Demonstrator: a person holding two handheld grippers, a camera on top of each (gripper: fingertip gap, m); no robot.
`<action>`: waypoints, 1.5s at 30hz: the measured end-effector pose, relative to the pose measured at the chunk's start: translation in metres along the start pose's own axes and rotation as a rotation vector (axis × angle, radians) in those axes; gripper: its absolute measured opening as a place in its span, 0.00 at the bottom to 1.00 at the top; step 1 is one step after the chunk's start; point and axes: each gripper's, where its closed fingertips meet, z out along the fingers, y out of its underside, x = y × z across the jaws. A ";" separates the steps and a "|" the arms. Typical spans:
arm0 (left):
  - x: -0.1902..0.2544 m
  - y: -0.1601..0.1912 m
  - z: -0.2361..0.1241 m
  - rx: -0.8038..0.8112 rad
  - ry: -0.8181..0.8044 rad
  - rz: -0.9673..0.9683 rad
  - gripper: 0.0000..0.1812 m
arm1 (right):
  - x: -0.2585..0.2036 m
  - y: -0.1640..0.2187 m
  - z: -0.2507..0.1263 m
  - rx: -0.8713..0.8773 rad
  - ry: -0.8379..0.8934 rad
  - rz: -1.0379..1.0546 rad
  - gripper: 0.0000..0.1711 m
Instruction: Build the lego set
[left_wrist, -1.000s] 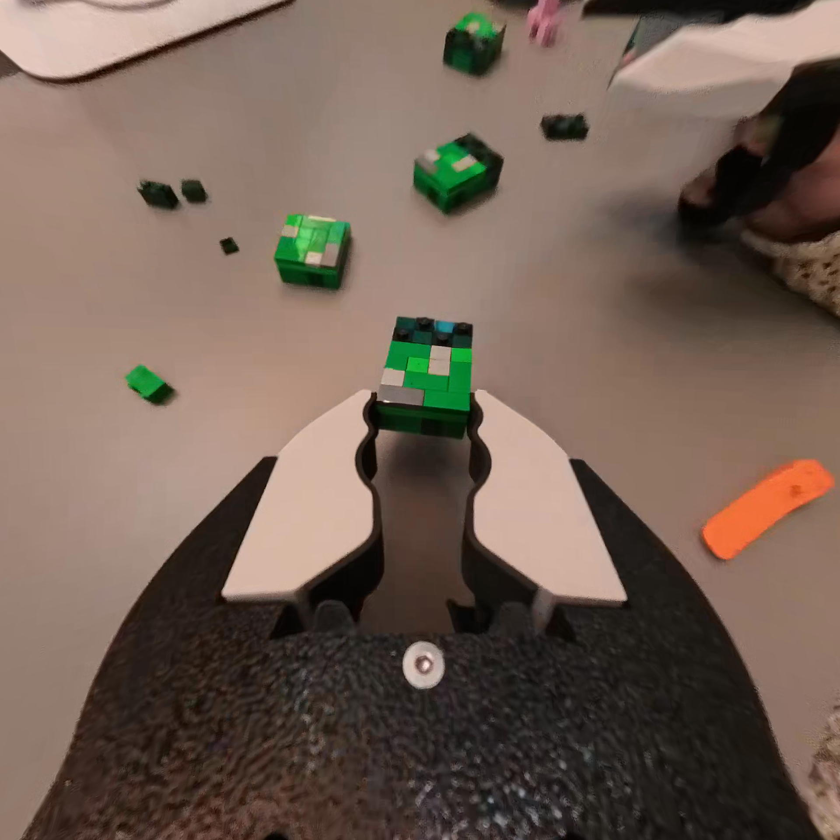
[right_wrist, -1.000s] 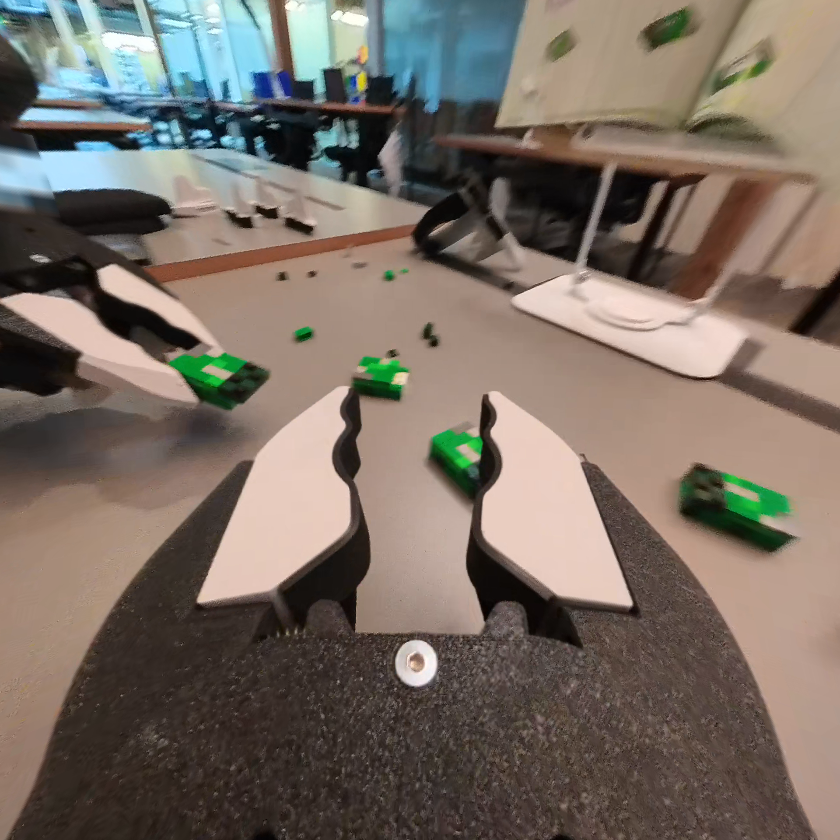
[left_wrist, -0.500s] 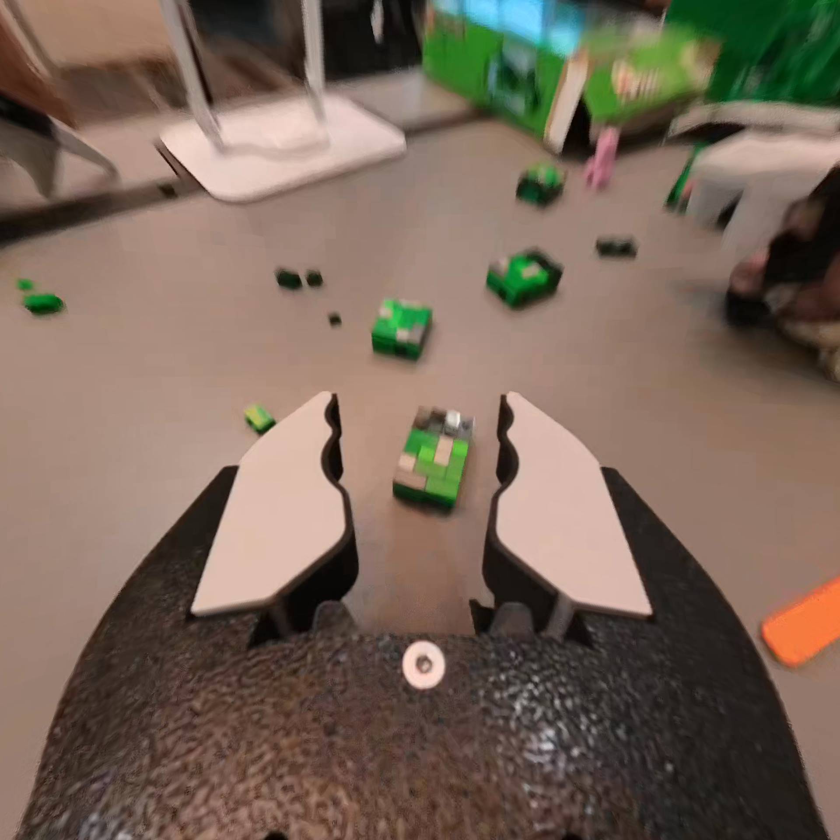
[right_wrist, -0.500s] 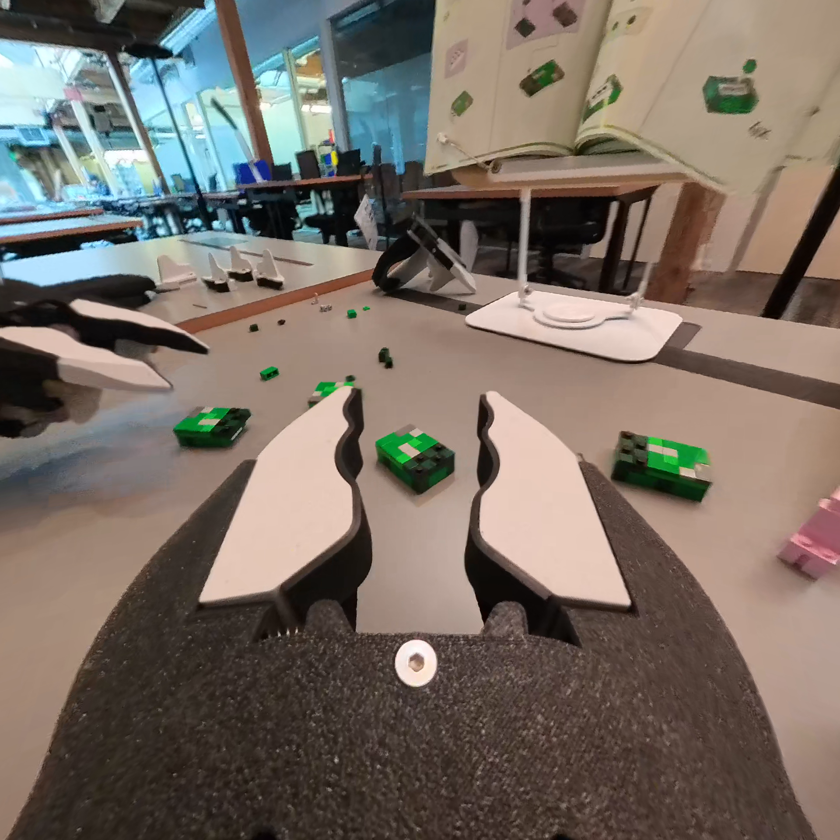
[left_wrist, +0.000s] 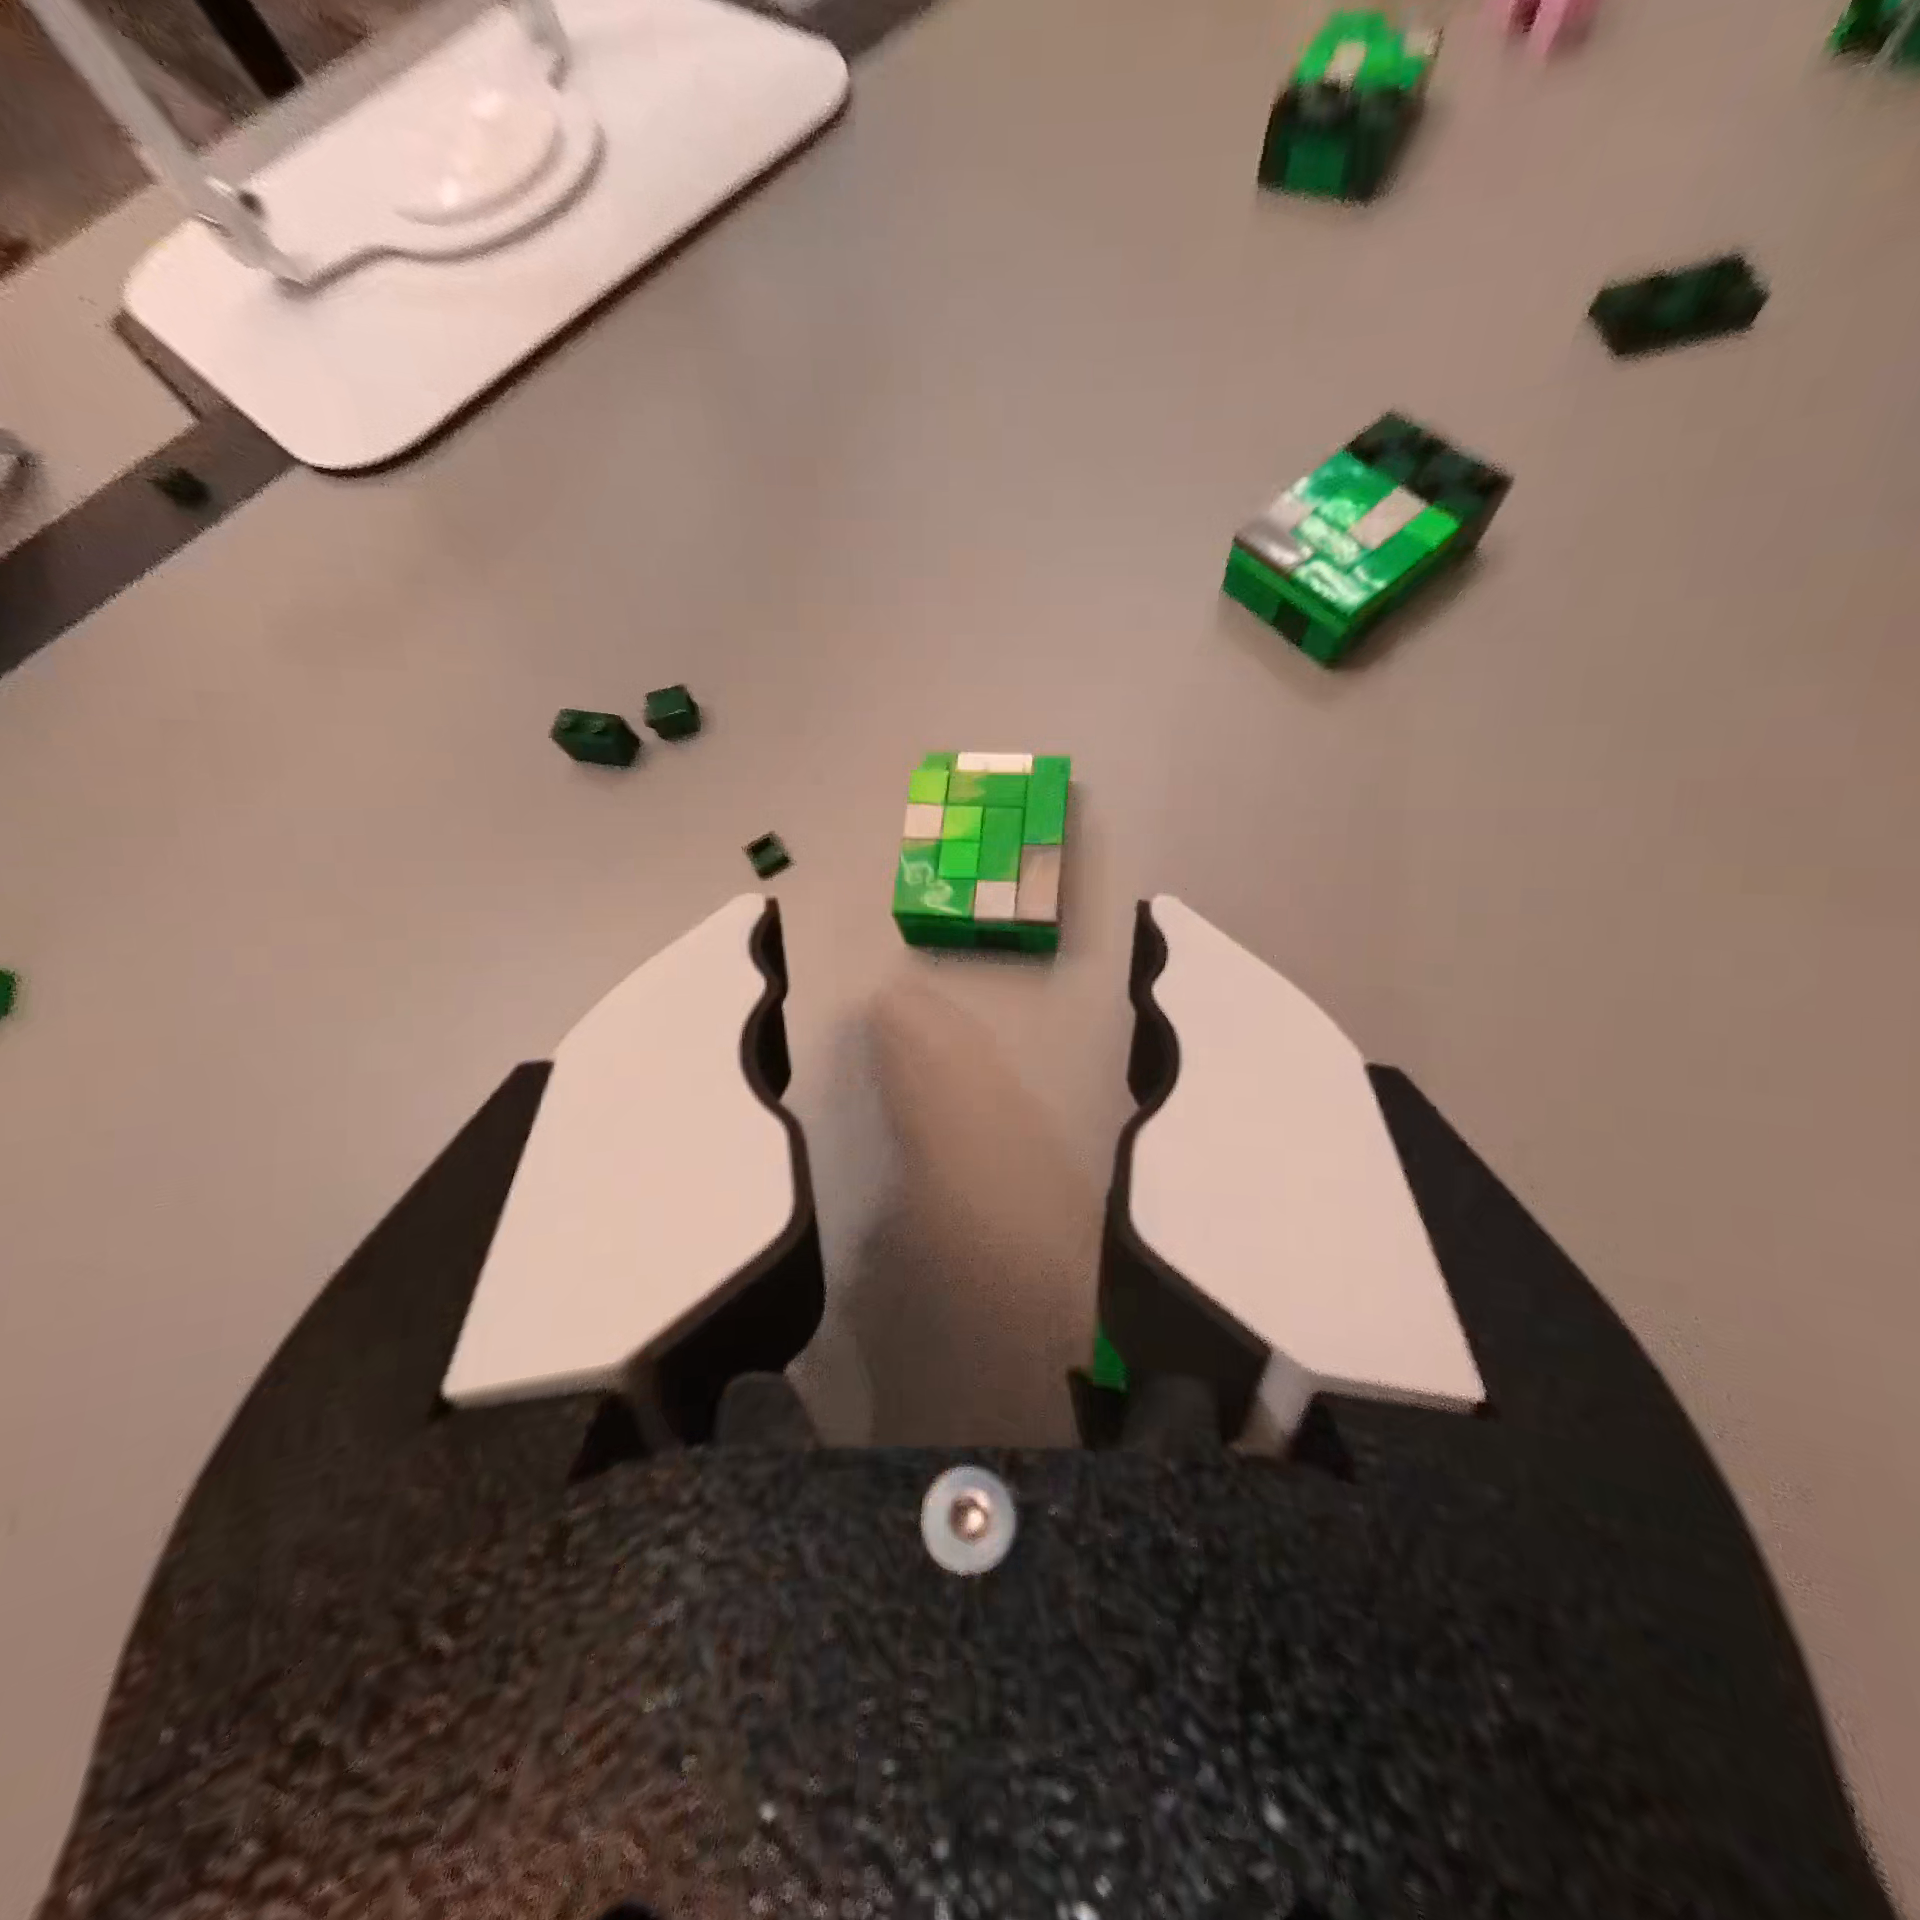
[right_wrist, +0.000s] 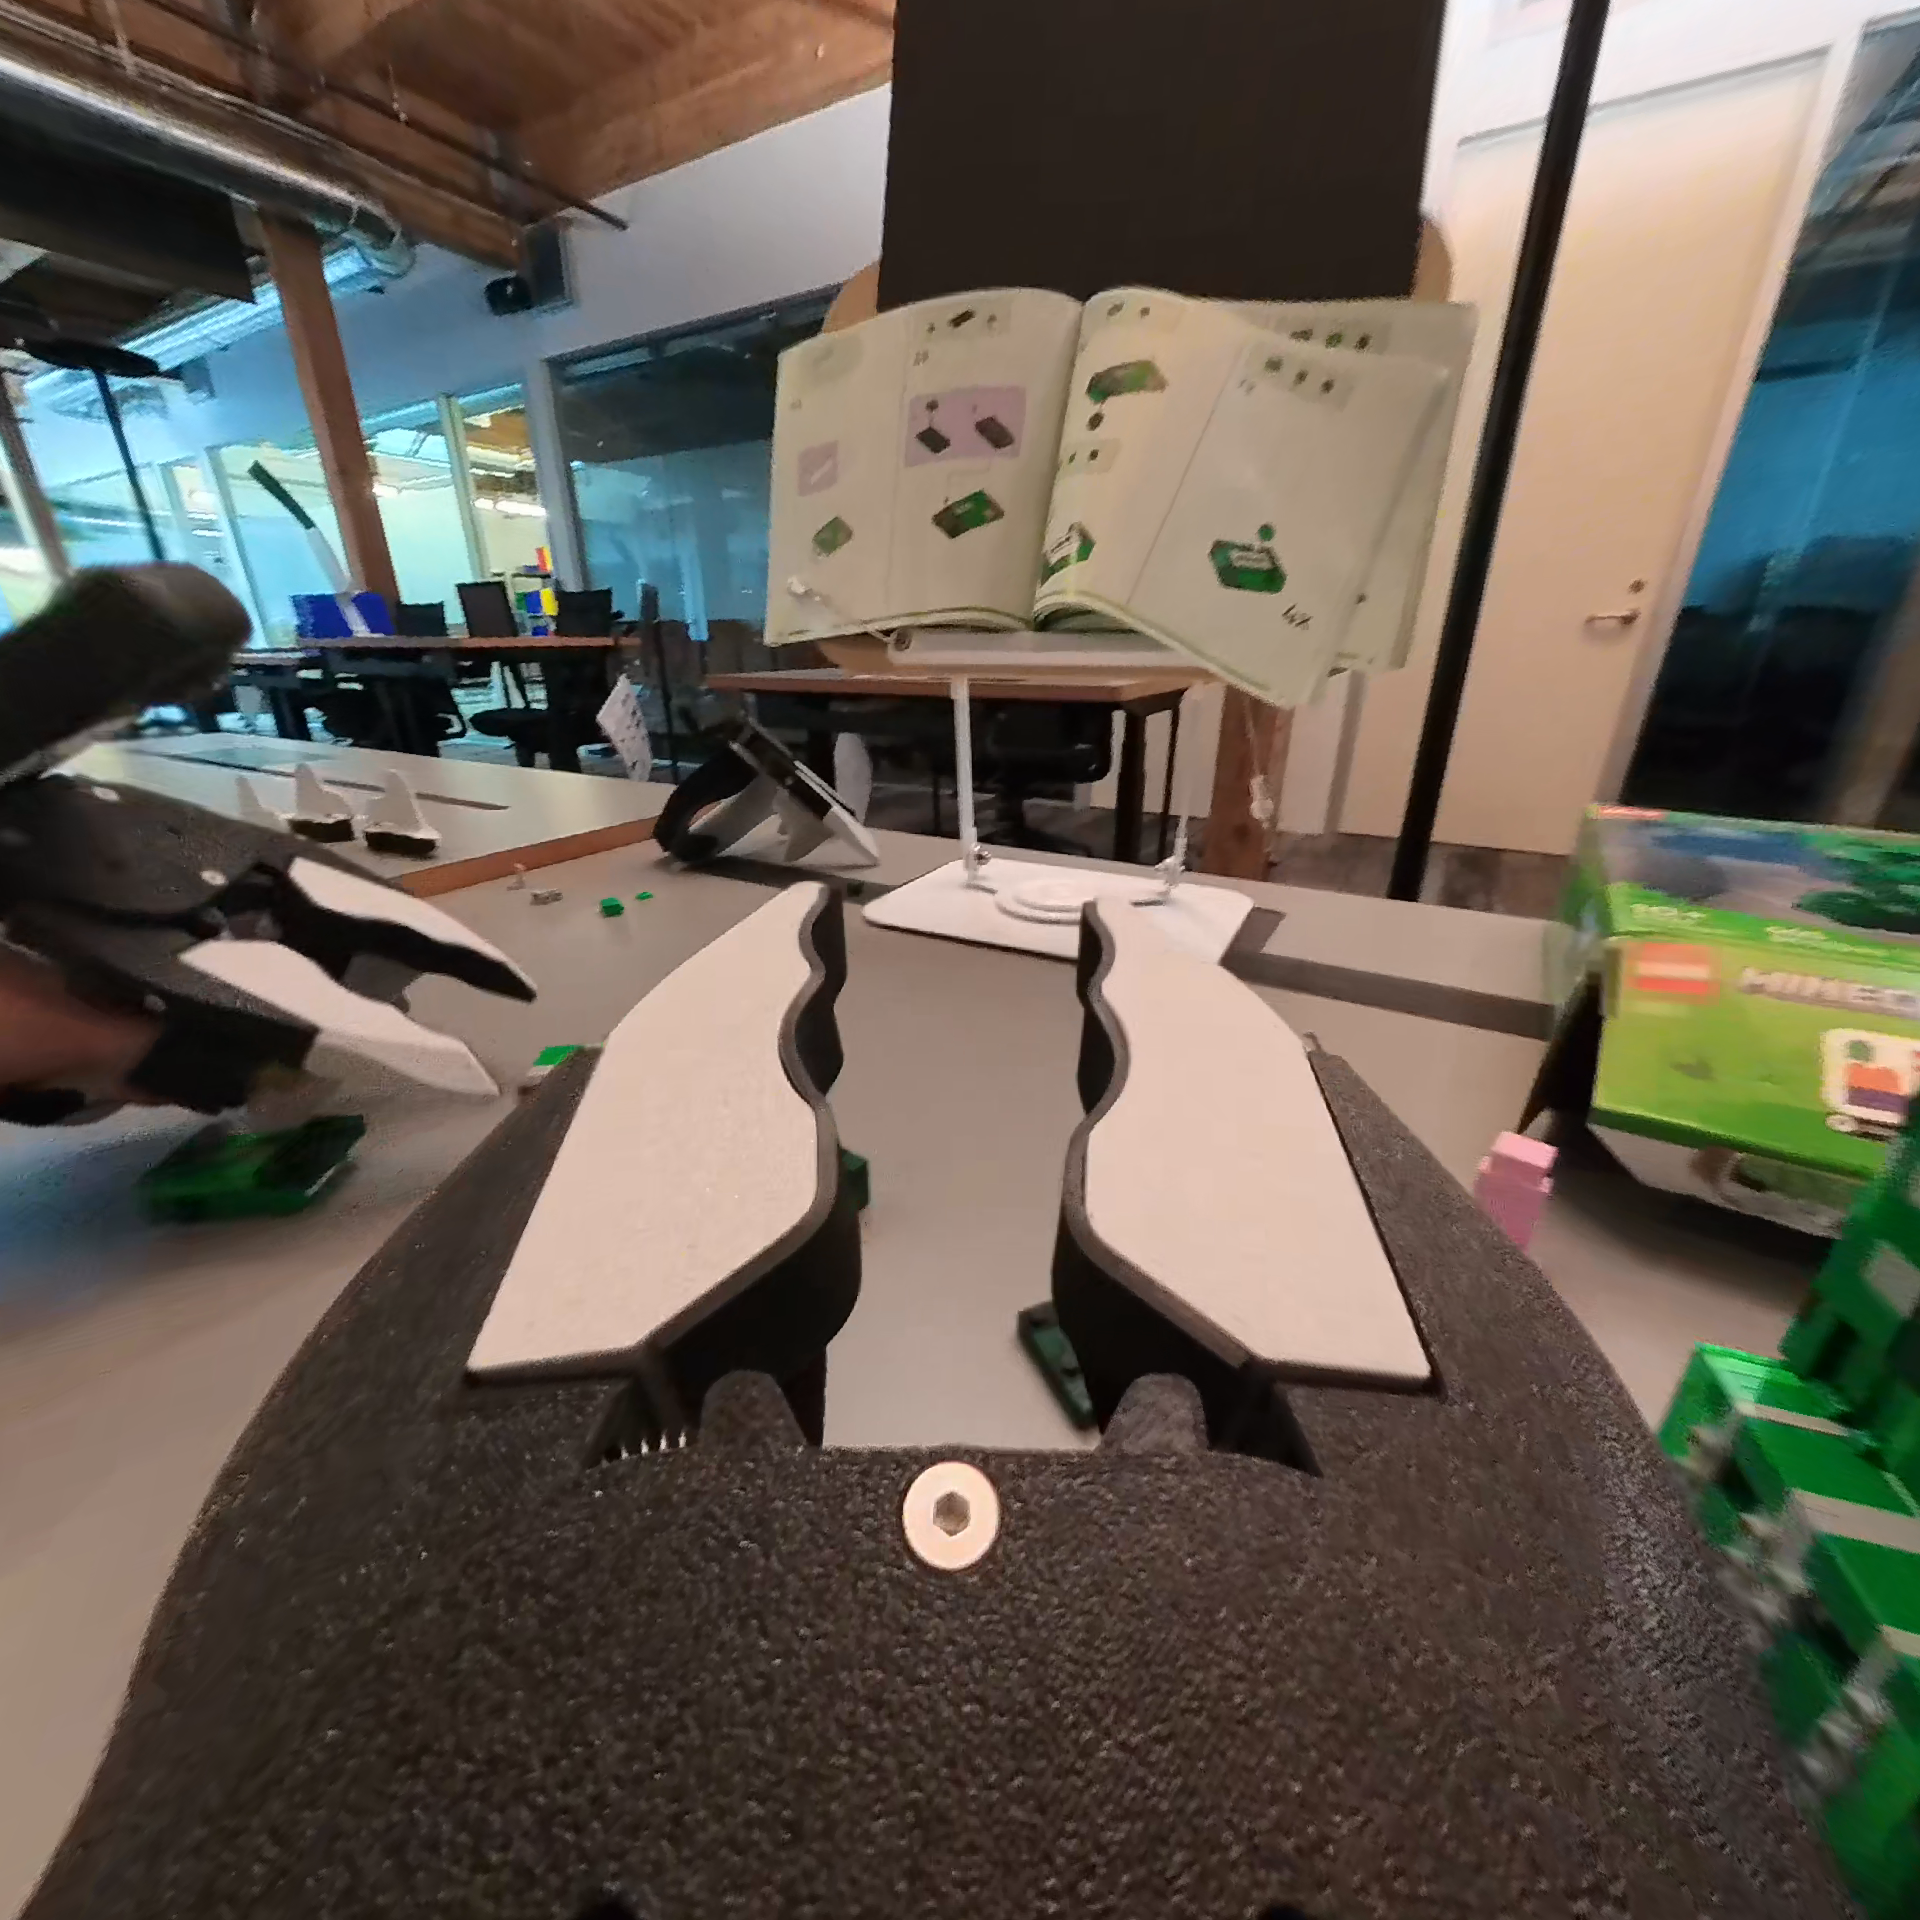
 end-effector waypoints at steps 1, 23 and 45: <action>0.001 -0.003 0.004 -0.008 0.019 -0.003 0.35 | 0.004 -0.003 -0.002 0.011 0.020 -0.007 0.25; 0.124 -0.030 -0.034 0.068 0.276 0.159 0.18 | 0.024 0.117 -0.018 -0.945 -0.330 -0.251 0.22; 0.180 -0.003 -0.082 0.197 0.510 0.103 0.18 | -0.006 0.111 -0.026 -0.859 -0.481 -0.234 0.28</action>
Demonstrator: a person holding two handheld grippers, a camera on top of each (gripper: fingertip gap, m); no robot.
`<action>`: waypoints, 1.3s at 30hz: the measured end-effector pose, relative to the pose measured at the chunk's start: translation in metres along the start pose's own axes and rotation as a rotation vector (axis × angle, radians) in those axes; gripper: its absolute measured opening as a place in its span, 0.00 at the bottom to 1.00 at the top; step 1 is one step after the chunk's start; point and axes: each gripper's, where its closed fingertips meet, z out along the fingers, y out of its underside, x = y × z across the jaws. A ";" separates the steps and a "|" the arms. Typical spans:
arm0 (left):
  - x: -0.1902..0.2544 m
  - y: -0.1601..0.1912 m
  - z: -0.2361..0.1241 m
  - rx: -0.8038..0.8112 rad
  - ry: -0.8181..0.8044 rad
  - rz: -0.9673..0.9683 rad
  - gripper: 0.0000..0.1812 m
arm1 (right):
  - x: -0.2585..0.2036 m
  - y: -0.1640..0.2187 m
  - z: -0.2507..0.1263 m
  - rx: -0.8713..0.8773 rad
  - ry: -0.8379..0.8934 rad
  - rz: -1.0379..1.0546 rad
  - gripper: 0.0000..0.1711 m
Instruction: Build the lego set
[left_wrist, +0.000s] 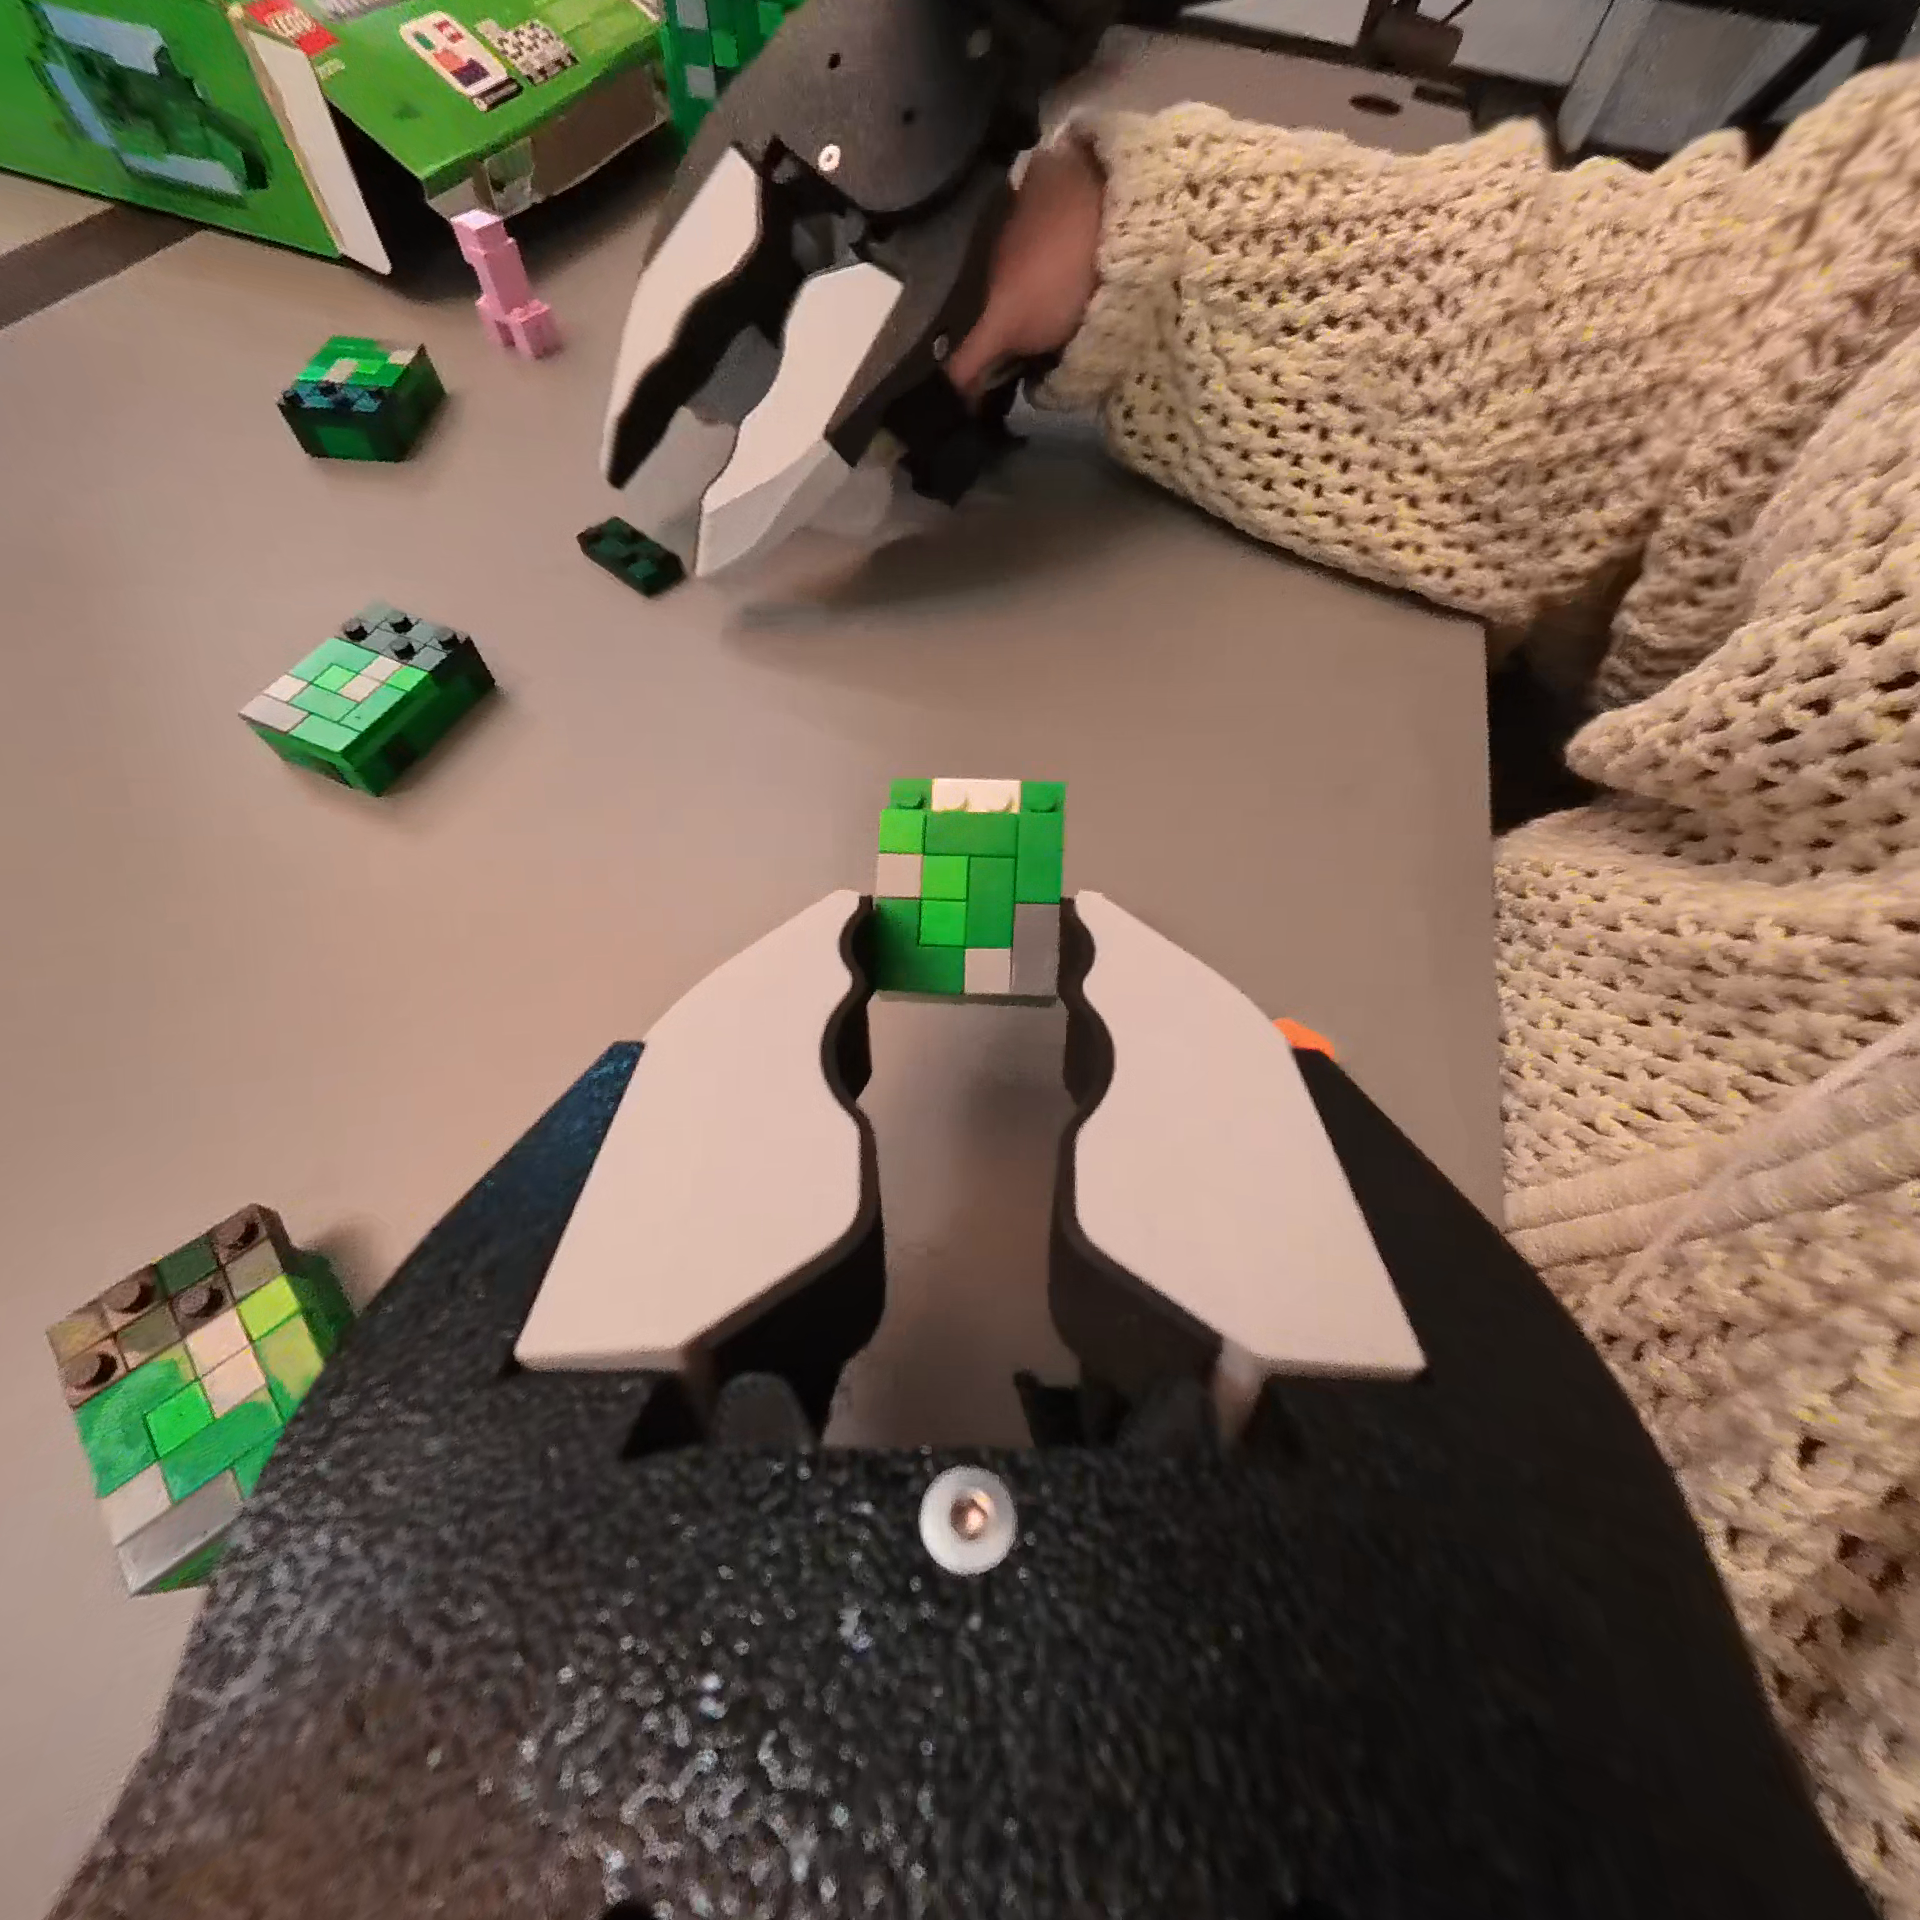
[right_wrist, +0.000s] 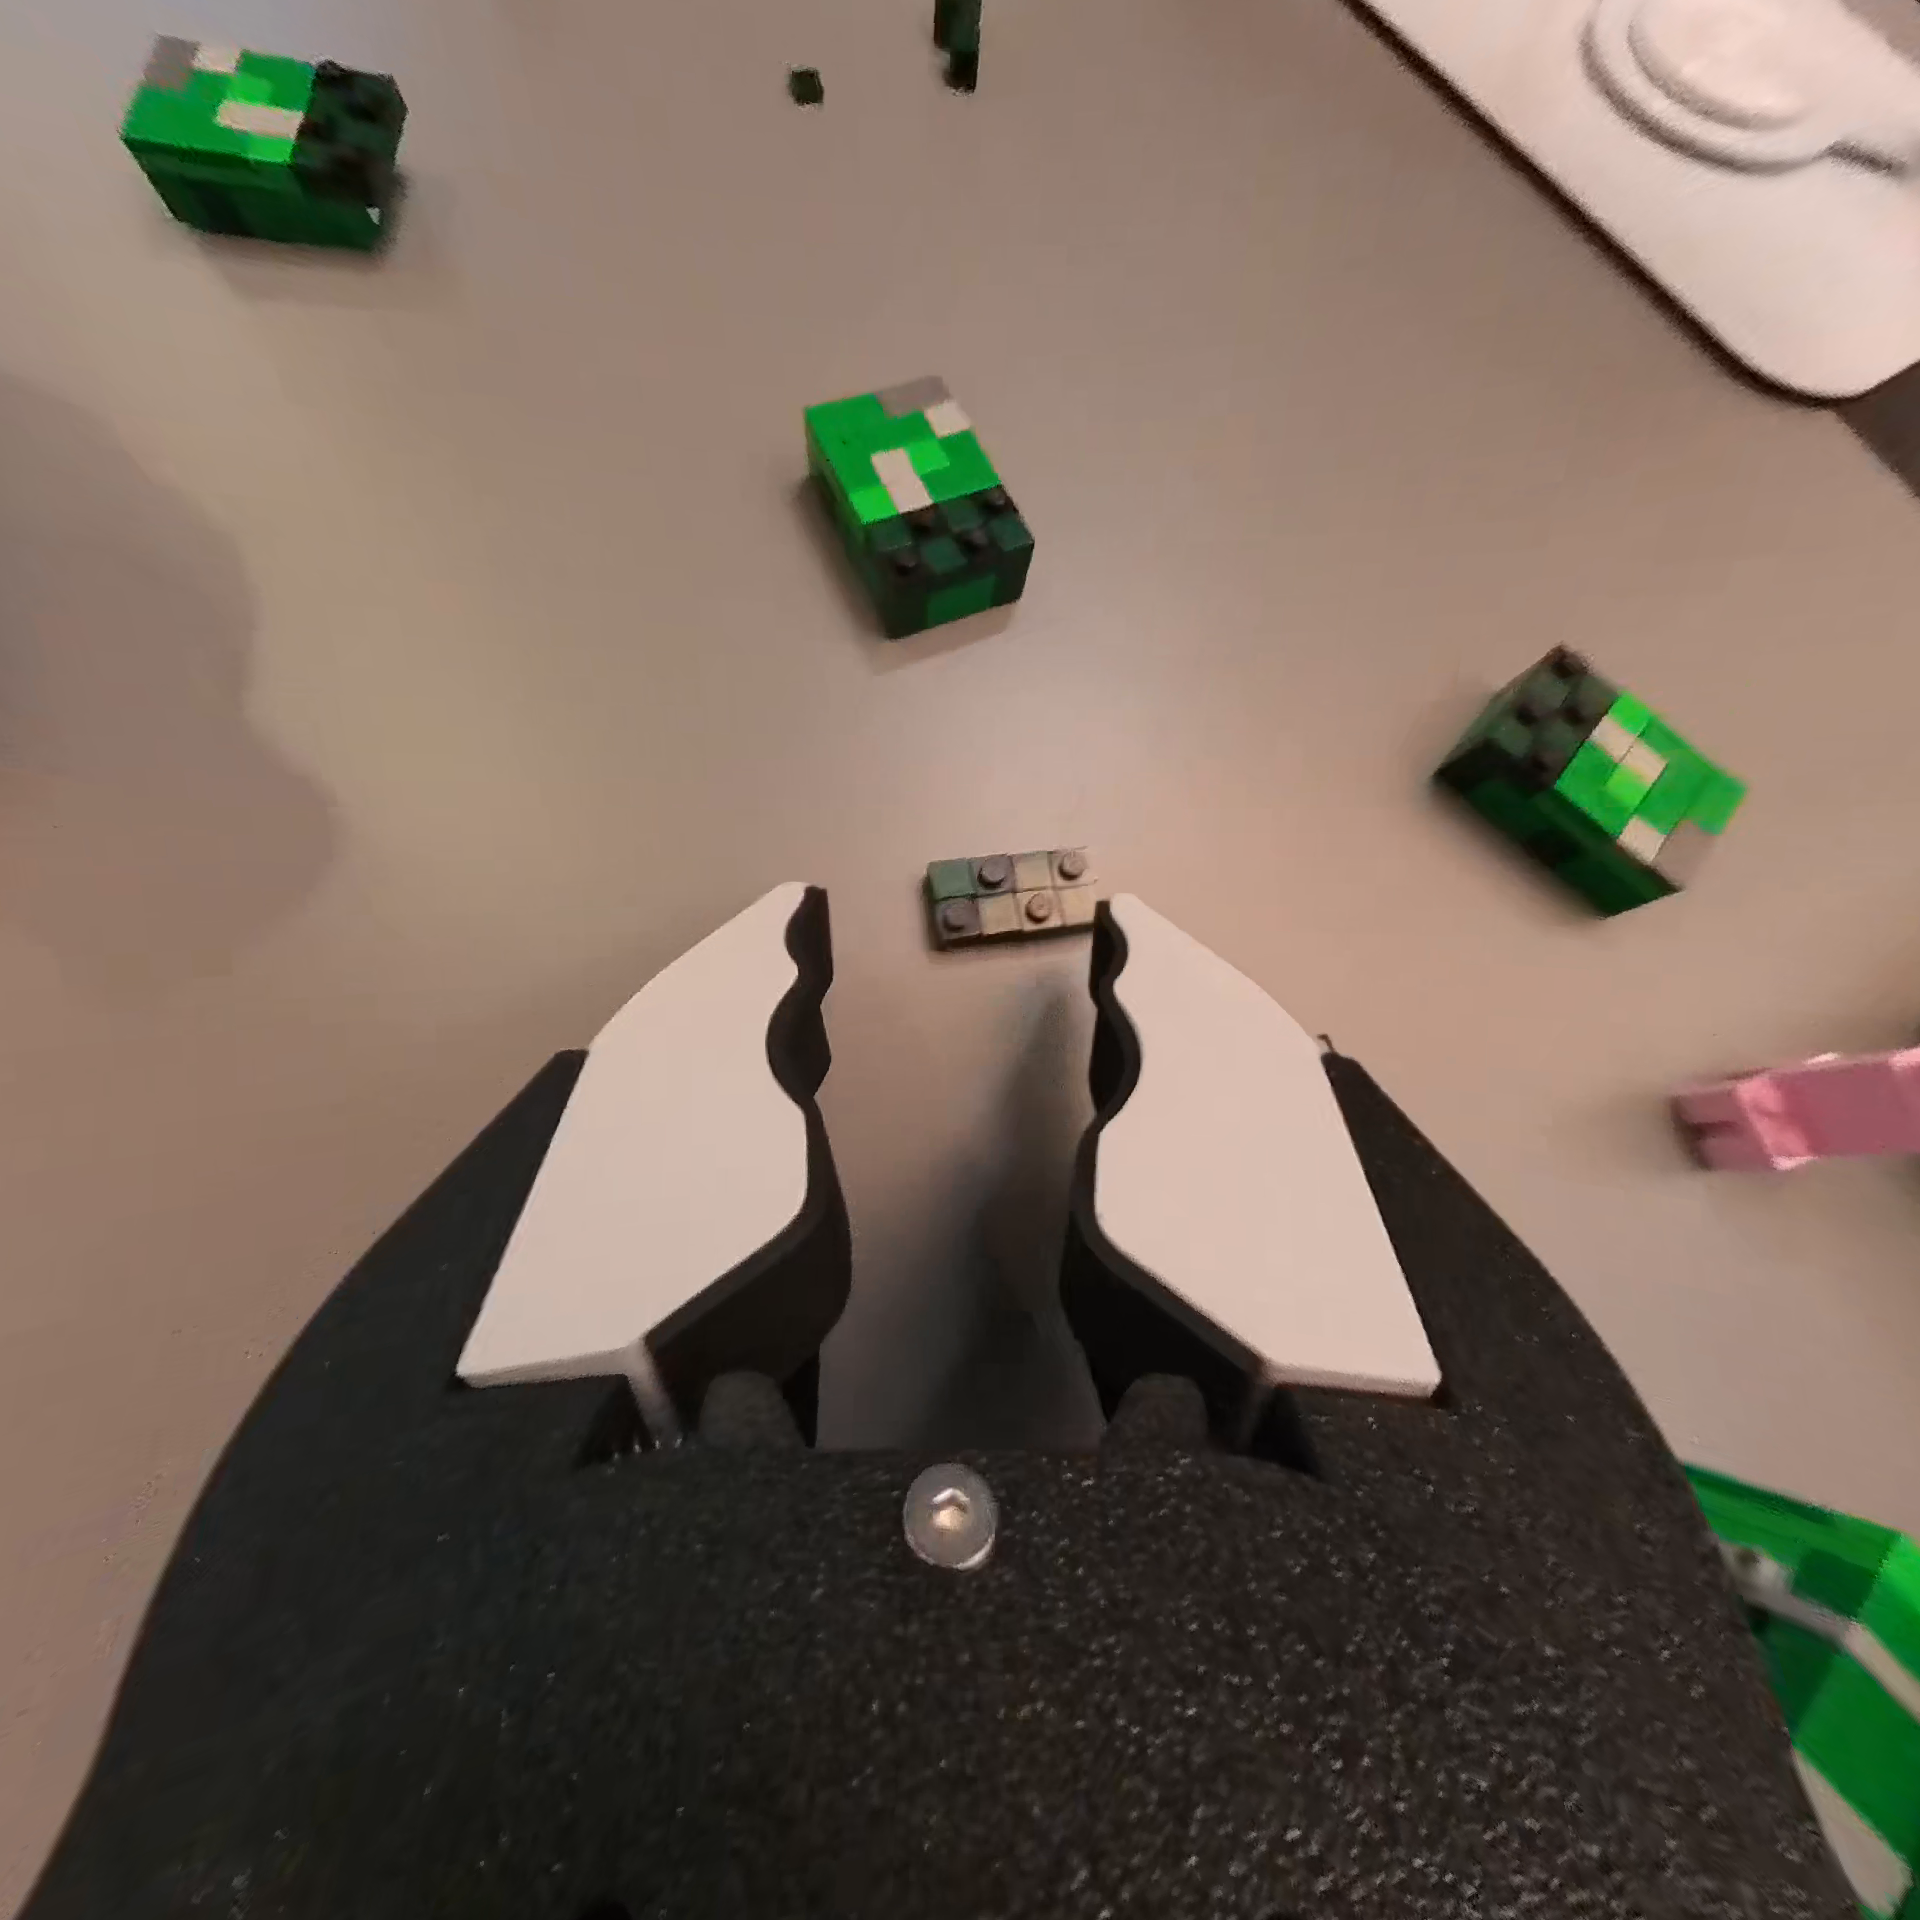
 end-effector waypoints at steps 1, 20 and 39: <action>0.000 0.000 0.000 0.001 0.002 0.001 0.18 | 0.003 0.000 0.002 -0.007 -0.008 -0.006 0.28; -0.009 0.003 0.000 -0.025 -0.120 0.074 0.18 | -0.110 -0.010 0.003 -0.063 -0.430 -0.291 0.19; -0.009 -0.013 0.004 0.073 -0.206 0.147 0.19 | -0.161 -0.072 -0.023 0.151 -0.791 0.554 0.13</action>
